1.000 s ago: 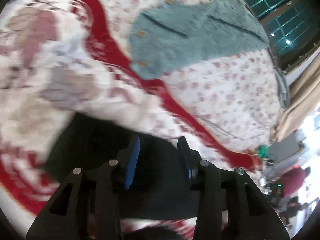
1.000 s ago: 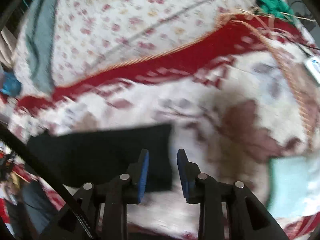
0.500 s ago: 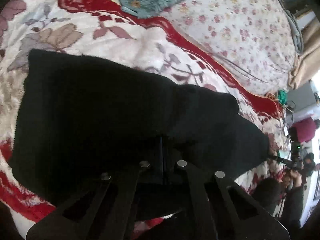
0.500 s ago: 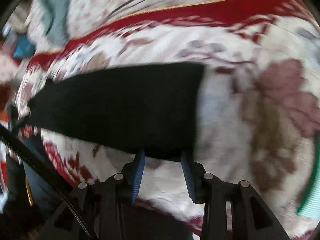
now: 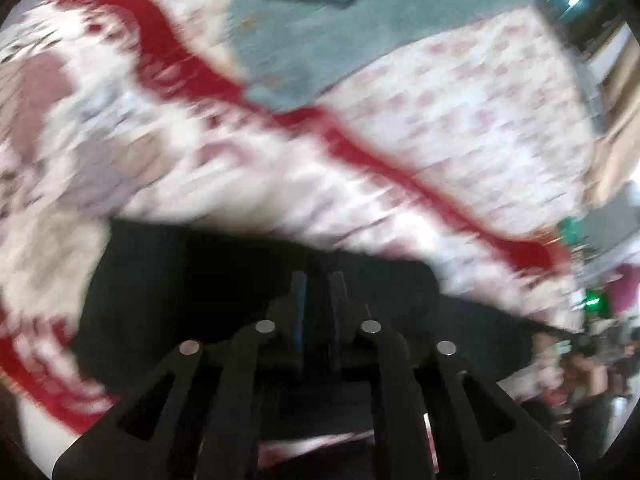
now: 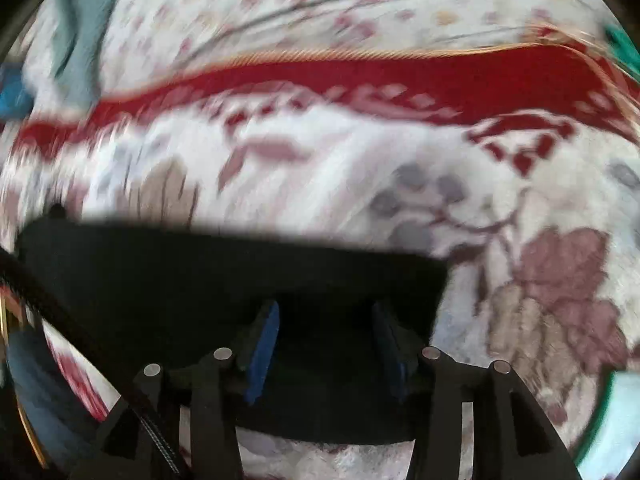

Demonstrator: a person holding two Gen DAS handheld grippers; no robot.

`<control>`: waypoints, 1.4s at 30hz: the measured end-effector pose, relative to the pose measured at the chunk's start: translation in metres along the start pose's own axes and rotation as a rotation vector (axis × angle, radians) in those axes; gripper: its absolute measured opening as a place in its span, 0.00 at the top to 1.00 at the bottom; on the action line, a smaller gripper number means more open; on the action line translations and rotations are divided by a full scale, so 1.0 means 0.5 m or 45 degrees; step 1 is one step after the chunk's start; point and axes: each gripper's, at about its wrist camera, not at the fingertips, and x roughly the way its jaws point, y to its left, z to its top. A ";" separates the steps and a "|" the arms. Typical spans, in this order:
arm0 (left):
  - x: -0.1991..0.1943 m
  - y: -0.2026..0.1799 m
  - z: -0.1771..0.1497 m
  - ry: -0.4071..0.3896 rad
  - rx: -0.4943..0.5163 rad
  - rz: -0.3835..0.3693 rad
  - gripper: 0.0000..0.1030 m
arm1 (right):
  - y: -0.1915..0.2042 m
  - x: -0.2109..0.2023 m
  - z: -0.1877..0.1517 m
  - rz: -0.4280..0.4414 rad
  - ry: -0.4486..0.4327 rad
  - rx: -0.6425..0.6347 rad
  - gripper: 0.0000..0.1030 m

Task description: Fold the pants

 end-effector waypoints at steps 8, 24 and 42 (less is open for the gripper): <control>0.204 -0.004 0.038 0.264 -0.053 0.074 0.76 | -0.060 0.052 -0.017 0.339 -0.126 0.355 0.51; 0.287 -0.232 -0.084 0.178 0.145 0.169 0.56 | 0.030 0.049 -0.039 0.131 -0.126 0.051 0.53; 0.262 -0.351 -0.261 -0.121 0.485 0.479 0.54 | 0.164 0.035 -0.155 0.003 -0.384 -0.045 0.46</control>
